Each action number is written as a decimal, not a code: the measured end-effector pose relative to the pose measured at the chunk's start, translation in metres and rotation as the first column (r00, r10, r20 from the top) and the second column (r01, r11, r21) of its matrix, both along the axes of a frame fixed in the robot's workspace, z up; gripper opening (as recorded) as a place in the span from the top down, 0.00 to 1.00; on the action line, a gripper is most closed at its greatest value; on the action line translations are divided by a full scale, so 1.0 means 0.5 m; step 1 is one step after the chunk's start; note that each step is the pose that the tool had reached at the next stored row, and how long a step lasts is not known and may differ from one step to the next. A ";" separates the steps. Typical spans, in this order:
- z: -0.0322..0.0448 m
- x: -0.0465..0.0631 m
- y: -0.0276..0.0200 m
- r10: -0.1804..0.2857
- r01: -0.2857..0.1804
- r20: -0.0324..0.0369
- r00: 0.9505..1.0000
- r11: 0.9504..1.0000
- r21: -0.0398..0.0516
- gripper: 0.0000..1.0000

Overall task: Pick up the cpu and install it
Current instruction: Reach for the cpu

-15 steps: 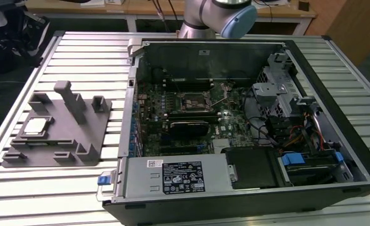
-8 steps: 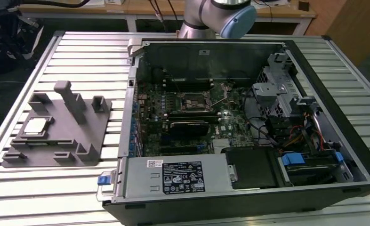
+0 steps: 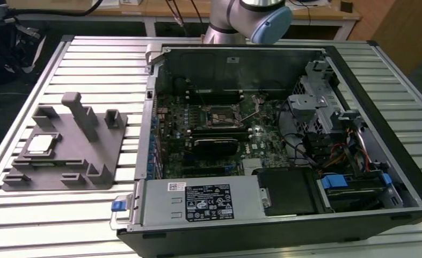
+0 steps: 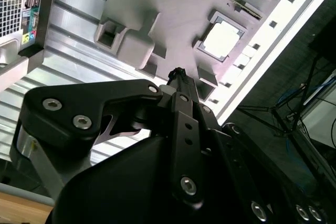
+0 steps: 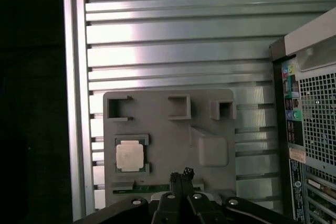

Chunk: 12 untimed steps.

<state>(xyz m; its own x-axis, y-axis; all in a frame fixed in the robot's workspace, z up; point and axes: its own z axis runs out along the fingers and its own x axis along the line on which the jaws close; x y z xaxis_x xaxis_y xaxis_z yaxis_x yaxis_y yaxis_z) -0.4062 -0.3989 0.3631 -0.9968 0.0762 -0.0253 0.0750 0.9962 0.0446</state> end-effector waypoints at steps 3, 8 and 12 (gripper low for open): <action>-0.008 -0.007 0.0000 0.000 0.000 0.000 1.000 1.000 0.000 0.89; -0.024 -0.019 0.0000 0.000 0.000 0.000 1.000 1.000 0.000 0.89; -0.040 -0.031 0.0001 0.000 0.000 0.000 1.000 1.000 0.000 0.89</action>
